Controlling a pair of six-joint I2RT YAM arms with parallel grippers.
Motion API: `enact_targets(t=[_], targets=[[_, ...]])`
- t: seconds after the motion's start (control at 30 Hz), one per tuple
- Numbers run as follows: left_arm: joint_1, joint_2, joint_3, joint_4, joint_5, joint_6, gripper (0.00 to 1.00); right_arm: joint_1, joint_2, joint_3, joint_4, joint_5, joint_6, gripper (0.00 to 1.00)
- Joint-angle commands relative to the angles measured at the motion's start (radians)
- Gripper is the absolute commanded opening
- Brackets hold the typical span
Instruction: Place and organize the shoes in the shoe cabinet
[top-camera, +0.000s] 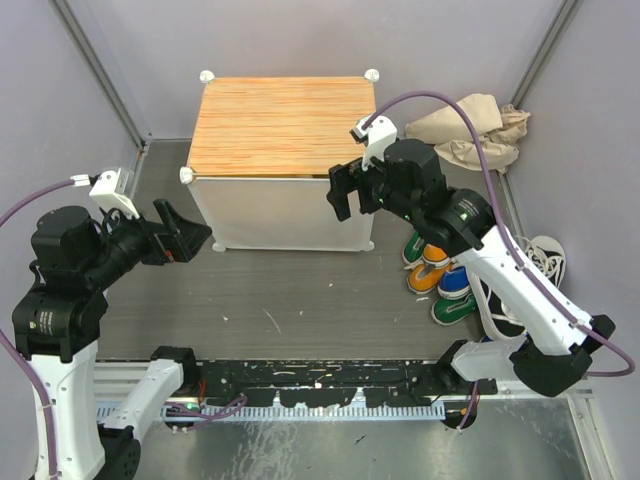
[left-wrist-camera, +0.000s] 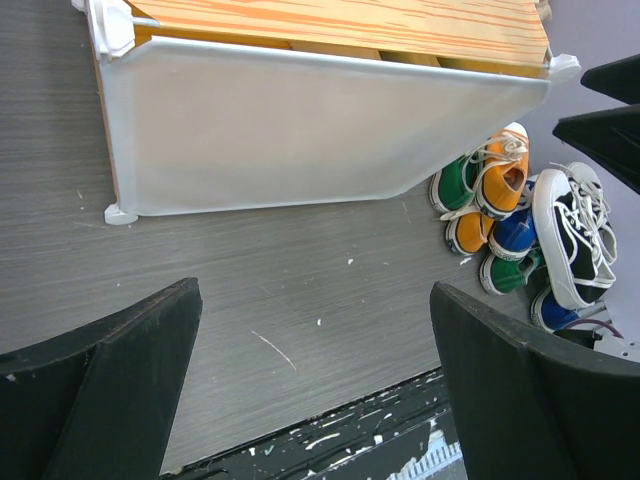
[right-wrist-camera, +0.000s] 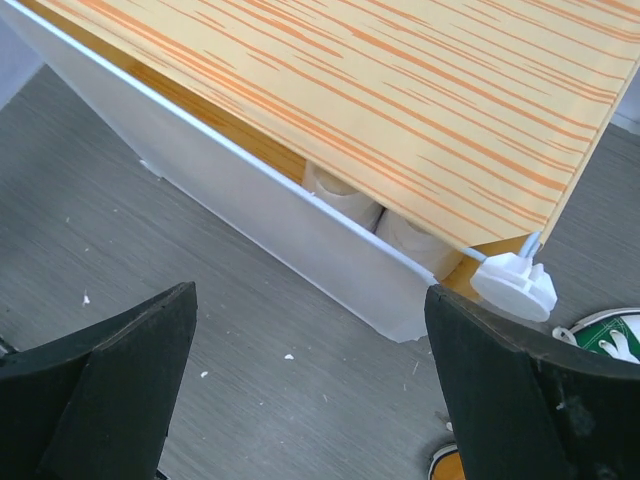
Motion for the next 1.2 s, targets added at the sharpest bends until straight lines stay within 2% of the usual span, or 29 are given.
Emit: enact_targets(t=[0.0,0.27,0.6,0.83,1.17], targets=[[0.007,-0.007,0.023,0.021,0.011,-0.001,0.98,0.000,0.028,0.015,0.072,0.051,-0.026,1.00],[0.007,-0.017,0.025,0.010,0.007,0.005,0.98,0.000,0.001,-0.067,0.149,0.066,-0.048,1.00],[0.007,-0.021,0.024,0.000,0.000,0.007,0.98,0.000,0.016,-0.116,0.125,0.008,-0.068,1.00],[0.006,-0.022,0.027,-0.004,-0.005,0.008,0.98,0.000,-0.004,-0.041,0.085,-0.048,-0.075,1.00],[0.007,-0.027,0.016,-0.002,-0.008,0.009,0.98,-0.013,0.084,0.038,0.090,0.026,-0.095,1.00]])
